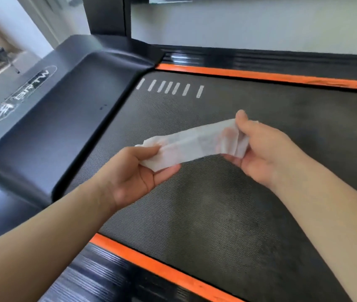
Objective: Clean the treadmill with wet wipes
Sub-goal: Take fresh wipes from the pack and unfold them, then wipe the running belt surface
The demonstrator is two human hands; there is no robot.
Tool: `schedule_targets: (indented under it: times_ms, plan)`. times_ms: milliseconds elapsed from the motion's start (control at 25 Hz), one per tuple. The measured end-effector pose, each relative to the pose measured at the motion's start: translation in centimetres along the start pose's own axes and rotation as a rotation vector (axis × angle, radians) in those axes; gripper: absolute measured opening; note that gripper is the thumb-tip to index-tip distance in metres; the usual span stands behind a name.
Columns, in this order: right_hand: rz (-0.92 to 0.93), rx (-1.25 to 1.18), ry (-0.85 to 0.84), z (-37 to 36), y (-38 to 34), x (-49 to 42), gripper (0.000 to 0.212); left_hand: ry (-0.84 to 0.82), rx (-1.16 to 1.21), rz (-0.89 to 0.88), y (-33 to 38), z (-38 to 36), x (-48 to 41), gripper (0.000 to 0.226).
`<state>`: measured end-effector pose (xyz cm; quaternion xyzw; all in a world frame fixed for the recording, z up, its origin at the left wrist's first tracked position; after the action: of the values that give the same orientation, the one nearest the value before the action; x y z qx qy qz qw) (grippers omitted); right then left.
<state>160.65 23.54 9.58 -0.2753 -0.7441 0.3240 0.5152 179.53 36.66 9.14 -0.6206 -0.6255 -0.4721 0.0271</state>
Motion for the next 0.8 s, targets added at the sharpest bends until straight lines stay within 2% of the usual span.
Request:
schedule_targets:
  times_ms: [160,280,400,520,600,680,720,800]
  plan:
    - [-0.027,-0.029,0.159,1.7,1.1,0.5,0.030,-0.005,0.024,-0.034,1.7,2.0,1.7,0.034]
    - [0.046,0.074,0.268,3.2,-0.2,1.8,0.026,0.096,0.049,-0.093,3.3,5.1,2.7,0.029]
    - [0.111,0.309,0.202,1.7,-0.4,3.2,0.016,0.184,-0.038,-0.089,4.1,7.9,3.5,0.030]
    - [0.103,0.364,0.053,-1.1,0.9,3.9,0.019,0.249,-0.058,-0.142,5.2,10.1,4.5,0.030]
    - [0.135,0.375,0.129,-1.9,0.4,3.9,0.015,0.315,-0.154,-0.245,7.1,11.9,5.6,0.028]
    - [0.332,0.499,0.259,-2.7,-1.8,4.8,0.007,0.393,-0.314,-0.449,9.9,12.7,7.3,0.015]
    - [0.502,0.661,0.309,-3.8,-3.4,5.8,0.011,0.434,-0.475,-0.598,11.4,12.3,8.5,0.008]
    - [0.824,1.151,0.299,-8.1,-4.1,8.1,0.018,0.473,-1.070,-0.872,12.0,9.9,9.8,0.022]
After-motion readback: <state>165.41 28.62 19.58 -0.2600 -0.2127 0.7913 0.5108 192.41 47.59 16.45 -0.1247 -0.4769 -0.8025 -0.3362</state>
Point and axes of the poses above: each hand's wrist, its own x-axis away from the middle knuckle, its own z-axis out of the back of the hand, y = z × x, the point moved 8 cm from there along -x, towards the middle knuckle, and after that the axes turned 10 degrees about x, right-handed, at the moved point
